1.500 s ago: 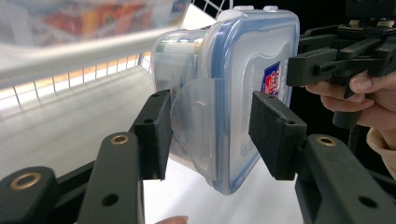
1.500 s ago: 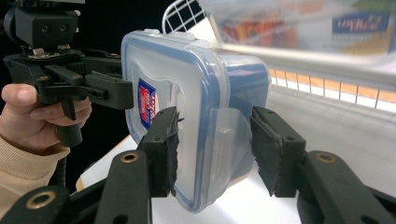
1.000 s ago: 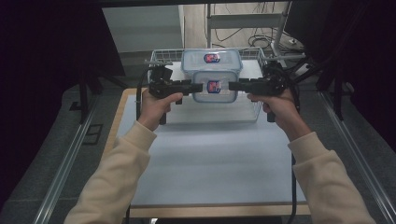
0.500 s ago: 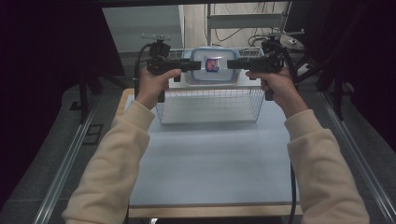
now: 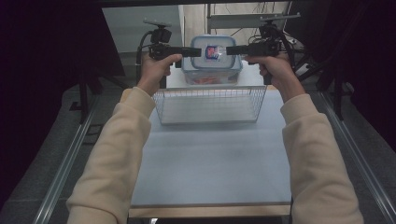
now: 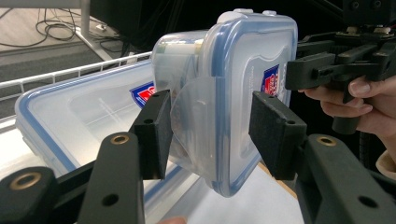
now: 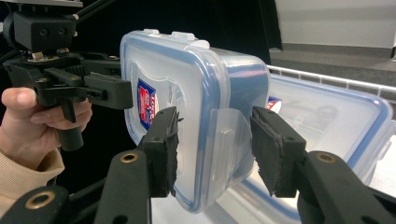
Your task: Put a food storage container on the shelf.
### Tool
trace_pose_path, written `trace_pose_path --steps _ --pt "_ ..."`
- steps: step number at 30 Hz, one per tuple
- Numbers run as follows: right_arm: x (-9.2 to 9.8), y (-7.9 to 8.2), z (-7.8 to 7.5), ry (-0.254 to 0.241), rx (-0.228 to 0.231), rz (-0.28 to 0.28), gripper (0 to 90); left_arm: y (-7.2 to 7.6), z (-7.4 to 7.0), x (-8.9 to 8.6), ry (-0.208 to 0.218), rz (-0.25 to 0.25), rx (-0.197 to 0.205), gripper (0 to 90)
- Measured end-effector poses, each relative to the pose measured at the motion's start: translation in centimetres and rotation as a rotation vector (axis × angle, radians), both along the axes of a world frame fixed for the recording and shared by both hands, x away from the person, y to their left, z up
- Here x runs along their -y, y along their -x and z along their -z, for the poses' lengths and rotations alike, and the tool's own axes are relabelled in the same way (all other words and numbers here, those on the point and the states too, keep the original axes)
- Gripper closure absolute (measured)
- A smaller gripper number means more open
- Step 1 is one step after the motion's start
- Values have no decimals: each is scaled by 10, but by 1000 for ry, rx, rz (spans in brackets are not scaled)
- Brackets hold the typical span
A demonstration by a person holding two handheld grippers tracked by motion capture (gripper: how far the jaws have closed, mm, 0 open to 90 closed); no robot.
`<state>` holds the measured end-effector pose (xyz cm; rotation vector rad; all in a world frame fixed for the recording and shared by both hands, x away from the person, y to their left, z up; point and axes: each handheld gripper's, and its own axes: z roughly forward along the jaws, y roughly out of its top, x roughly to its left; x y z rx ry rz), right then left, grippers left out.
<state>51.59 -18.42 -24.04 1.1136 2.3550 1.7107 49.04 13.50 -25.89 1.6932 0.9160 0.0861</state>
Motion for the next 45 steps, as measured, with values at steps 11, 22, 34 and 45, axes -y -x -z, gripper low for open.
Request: trace_pose_path --steps 11,22,34,45 --pt "-1 -22 4 -5 -56 25 514 -17 9 1 17 -16 -45 507" --pt "-2 -34 12 -48 -105 79 471 -27 13 2 80 -50 -90 501" --pt "-6 -38 20 -61 -137 115 400 -37 20 2 109 -64 -126 435" --pt "-2 -38 24 -74 -138 135 391 -43 25 3 132 -90 -144 343"
